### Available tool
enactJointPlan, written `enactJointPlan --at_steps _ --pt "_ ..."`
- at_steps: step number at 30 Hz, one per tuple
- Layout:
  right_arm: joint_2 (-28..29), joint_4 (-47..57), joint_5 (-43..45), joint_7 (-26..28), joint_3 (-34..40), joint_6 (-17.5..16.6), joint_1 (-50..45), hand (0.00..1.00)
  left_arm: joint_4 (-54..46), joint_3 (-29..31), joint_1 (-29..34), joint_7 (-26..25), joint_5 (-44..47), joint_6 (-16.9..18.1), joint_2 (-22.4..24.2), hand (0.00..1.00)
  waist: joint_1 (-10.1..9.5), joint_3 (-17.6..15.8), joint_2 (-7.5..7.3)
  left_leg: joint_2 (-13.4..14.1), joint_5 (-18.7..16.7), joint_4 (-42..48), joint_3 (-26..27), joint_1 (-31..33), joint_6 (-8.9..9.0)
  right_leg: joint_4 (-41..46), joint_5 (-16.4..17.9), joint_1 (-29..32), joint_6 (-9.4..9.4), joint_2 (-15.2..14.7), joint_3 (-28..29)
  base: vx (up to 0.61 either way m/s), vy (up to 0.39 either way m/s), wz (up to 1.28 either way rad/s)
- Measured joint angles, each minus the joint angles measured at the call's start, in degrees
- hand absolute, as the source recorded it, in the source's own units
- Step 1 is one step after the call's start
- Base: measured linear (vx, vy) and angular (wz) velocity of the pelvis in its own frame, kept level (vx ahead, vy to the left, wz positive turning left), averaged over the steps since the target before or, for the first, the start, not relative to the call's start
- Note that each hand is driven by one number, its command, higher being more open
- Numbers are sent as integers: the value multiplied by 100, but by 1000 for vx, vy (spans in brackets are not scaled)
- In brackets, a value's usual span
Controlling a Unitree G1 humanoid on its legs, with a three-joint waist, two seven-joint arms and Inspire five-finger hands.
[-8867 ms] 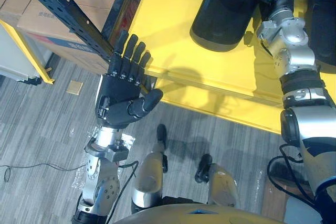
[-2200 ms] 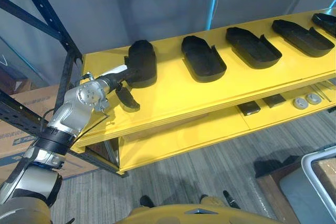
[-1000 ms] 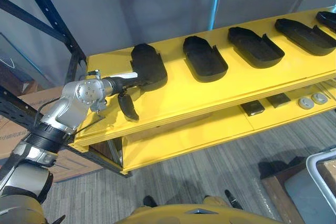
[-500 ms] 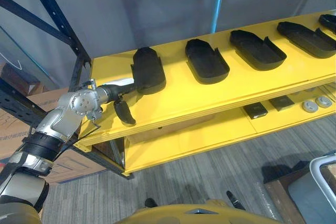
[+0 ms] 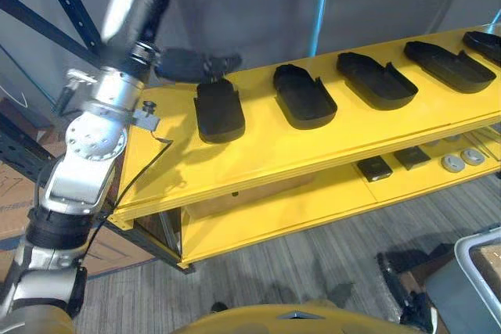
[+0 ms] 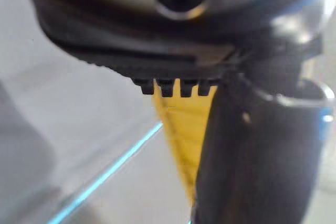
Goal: Walk over and take three plastic housings, then place them on the shelf
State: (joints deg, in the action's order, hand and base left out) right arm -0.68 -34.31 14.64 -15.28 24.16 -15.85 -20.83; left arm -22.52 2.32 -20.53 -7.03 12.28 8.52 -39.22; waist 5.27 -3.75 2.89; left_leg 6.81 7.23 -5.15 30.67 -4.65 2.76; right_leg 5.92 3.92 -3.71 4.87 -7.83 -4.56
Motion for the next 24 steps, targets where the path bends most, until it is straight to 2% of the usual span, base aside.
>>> enactJointPlan --at_steps 2,3,4,5,6,9,11,14,15,18,21,23,24 --pt "234 1260 -71 -587 -18 -185 -163 100 -673 354 551 -440 69 490 535 100 -10 2 4 -2 -3 0 13 -43 3 -6 3 -31 -4 -4 4 2 4 -2" --pt "282 1574 -102 -737 -25 -241 -175 100 -793 402 667 -530 67 599 677 100 -16 -7 -10 -1 -9 0 18 -74 10 -12 9 -32 -14 -4 5 -21 6 -7" --pt "330 2286 -266 -1049 -112 -322 -214 100 -1022 528 959 -675 63 837 963 100 -19 -9 -27 3 -19 0 31 -101 23 -19 51 -38 -72 -4 7 -28 5 -4" --pt "334 2995 -416 -1285 -230 -509 -253 100 -1226 623 1217 -811 60 1048 1227 100 -30 -9 -28 6 -33 0 30 -96 44 -22 53 -34 -71 -2 5 0 0 0" --pt "335 3316 -529 -1358 -263 -588 -260 100 -1309 668 1348 -858 51 1141 1354 100 -35 -10 -30 8 -32 0 27 -89 41 -22 54 -31 -71 -1 2 0 0 0" --pt "321 4665 -930 -1370 -335 -942 -245 100 -1552 746 2193 -998 50 1712 2019 100 -58 -13 -75 12 -37 0 4 -80 33 -23 62 -29 -62 0 -5 4 -1 1" --pt "318 5209 -1009 -1191 -337 -1111 -213 100 -1618 744 2707 -1035 -30 1956 2320 100 -76 -31 -161 9 -38 1 -27 -67 32 -23 72 -31 -47 -2 -25 19 -4 6" --pt "249 5797 -1097 -627 -335 -1138 -13 100 -1606 748 3342 -1213 -181 2167 2747 100 -107 -53 -311 -8 -38 2 -94 -34 30 -29 74 -38 -45 -12 -75 23 -1 10" --pt "87 5909 -1091 -269 -357 -1138 106 100 -1542 751 3514 -1323 -308 2212 2934 100 -128 -59 -410 -21 -28 3 -174 22 19 -50 72 -35 -47 -15 -130 27 -2 20" --pt "-357 5929 -784 402 -494 -1073 500 100 -1204 770 3729 -1486 -770 2264 3100 100 -231 -91 -500 -44 -7 3 -297 59 24 -74 57 -67 -70 -19 -182 38 3 22" --pt "-969 5850 -751 971 -780 -780 1152 100 -754 803 3904 -1409 -1253 2275 3153 100 -290 -108 -525 -100 57 7 -668 212 2 -117 65 -121 -70 -38 -454 36 -4 48" --pt "-1610 5367 -763 1244 -1120 -328 1726 100 -573 821 3906 -1367 -1546 2373 3141 100 -389 -200 -515 -120 117 23 -879 312 -15 -128 64 -137 -71 -38 -617 22 -7 41" --pt "-1741 5182 -768 1266 -1229 -205 1861 100 -556 838 3897 -1372 -1608 2425 3130 100 -398 -209 -516 -126 139 26 -942 347 -26 -134 62 -140 -72 -35 -674 12 -8 38"
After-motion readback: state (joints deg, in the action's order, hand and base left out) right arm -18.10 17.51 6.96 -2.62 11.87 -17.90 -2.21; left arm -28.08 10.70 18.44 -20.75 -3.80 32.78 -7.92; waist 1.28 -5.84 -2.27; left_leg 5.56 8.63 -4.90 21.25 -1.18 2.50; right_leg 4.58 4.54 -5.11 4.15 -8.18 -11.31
